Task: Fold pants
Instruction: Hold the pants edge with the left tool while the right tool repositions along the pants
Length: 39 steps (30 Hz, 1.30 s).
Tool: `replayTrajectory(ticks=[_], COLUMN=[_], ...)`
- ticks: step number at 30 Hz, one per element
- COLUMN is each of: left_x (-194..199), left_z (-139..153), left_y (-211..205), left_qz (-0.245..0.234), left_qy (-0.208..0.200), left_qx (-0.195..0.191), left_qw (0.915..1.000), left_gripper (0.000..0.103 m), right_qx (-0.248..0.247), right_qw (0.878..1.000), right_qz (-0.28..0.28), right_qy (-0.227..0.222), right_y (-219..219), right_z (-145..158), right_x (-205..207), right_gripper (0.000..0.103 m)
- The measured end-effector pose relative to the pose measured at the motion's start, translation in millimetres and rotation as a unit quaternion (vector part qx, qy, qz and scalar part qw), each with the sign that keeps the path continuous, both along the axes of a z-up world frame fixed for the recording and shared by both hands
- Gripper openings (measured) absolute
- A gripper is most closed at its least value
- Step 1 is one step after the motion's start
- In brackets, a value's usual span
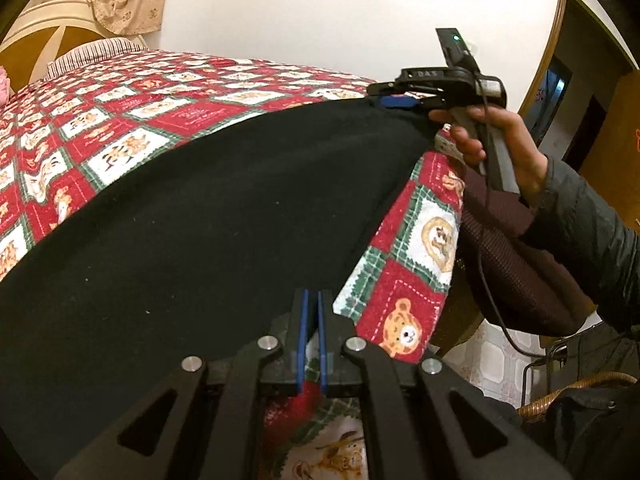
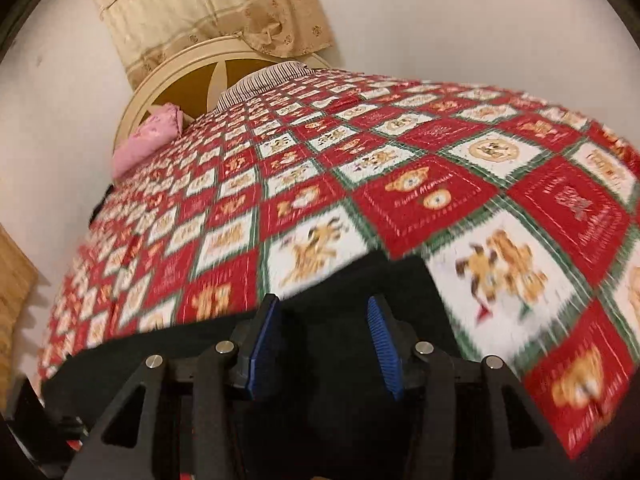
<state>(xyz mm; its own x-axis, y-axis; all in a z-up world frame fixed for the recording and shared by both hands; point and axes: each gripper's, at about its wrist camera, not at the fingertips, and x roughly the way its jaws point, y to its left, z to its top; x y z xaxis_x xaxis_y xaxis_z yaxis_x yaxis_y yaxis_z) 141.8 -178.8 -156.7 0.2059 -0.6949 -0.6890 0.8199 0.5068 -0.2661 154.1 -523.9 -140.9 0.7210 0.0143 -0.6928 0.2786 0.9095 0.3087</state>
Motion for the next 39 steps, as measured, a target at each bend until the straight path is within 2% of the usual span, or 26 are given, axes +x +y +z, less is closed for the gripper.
replayTrajectory(ticks=[4, 8, 11, 13, 14, 16, 17, 18, 24, 28, 29, 30, 31, 32, 33, 35, 37, 39], left_x=[0.0, -2.1, -1.7, -2.2, -2.3, -2.6, -3.0, -3.2, -4.2, -5.1, -5.6, -5.7, -5.9, -5.8, -6.2, -6.6, -5.3, -5.1], left_z=[1.4, 0.7, 0.7, 0.4, 0.4, 0.7, 0.9, 0.9, 0.6, 1.6, 2.7, 3.6, 4.9, 5.8, 6.7, 8.5, 7.8, 5.6], left_y=[2.5, 2.0, 1.5, 1.1, 1.3, 1.4, 1.1, 0.9, 0.5, 1.2, 2.2, 2.9, 4.3, 4.8, 4.8, 4.5, 3.5, 0.6], left_qz=[0.003, 0.004, 0.005, 0.006, 0.007, 0.008, 0.008, 0.009, 0.011, 0.014, 0.016, 0.018, 0.021, 0.023, 0.025, 0.031, 0.033, 0.036], left_qy=[-0.001, -0.004, -0.005, -0.007, -0.006, -0.006, -0.007, -0.007, -0.009, -0.01, -0.01, -0.011, -0.011, -0.012, -0.016, -0.024, -0.02, -0.02], left_qx=[-0.005, -0.004, -0.003, -0.001, -0.002, -0.001, 0.0, 0.001, 0.002, 0.002, 0.002, 0.001, 0.001, 0.001, 0.003, 0.007, 0.008, 0.014], left_qw=[1.0, 1.0, 1.0, 1.0, 1.0, 0.9999, 0.9999, 0.9999, 0.9999, 0.9999, 0.9998, 0.9998, 0.9997, 0.9997, 0.9996, 0.9992, 0.9992, 0.999], left_gripper=[0.005, 0.005, 0.006, 0.006, 0.006, 0.006, 0.006, 0.006, 0.006, 0.006, 0.006, 0.006, 0.006, 0.006, 0.007, 0.013, 0.02, 0.02], right_qx=[-0.013, -0.025, -0.038, -0.045, -0.042, -0.054, -0.06, -0.062, -0.09, -0.089, -0.095, -0.099, -0.107, -0.119, -0.123, -0.129, -0.143, -0.141], right_qw=[1.0, 0.999, 0.998, 0.998, 0.999, 0.998, 0.998, 0.998, 0.996, 0.995, 0.995, 0.994, 0.993, 0.991, 0.991, 0.99, 0.989, 0.989], right_qz=[0.013, -0.024, -0.048, -0.043, -0.031, -0.024, -0.017, -0.01, -0.021, -0.022, -0.021, -0.023, -0.032, -0.046, -0.052, -0.048, -0.018, 0.032], right_qy=[-0.01, -0.042, -0.027, -0.011, 0.002, 0.022, 0.024, 0.02, -0.009, 0.034, 0.032, 0.028, 0.029, 0.033, 0.028, 0.004, -0.019, -0.034], right_y=[2.4, -10.2, -24.1, -26.8, -26.3, -23.1, -19.6, -16.4, -8.2, -14.0, -14.1, -13.8, -13.6, -12.5, -11.6, -1.0, 21.8, 48.2], right_z=[13.9, 30.9, 29.7, 23.5, 18.9, 12.3, 11.5, 12.9, 29.3, 11.3, 8.7, 9.7, 11.7, 15.5, 18.6, 28.9, 38.4, 41.1], right_x=[8.4, -11.1, -14.7, -11.9, -8.6, -4.3, -2.8, -2.8, 0.9, 15.3, 13.5, 11.1, 7.8, 1.8, -4.2, -22.1, -37.8, -48.3], right_gripper=[0.047, 0.047, 0.047, 0.047, 0.045, 0.02, 0.016, 0.007, 0.005, 0.005, 0.006, 0.017, 0.039, 0.049, 0.053, 0.053, 0.053, 0.053])
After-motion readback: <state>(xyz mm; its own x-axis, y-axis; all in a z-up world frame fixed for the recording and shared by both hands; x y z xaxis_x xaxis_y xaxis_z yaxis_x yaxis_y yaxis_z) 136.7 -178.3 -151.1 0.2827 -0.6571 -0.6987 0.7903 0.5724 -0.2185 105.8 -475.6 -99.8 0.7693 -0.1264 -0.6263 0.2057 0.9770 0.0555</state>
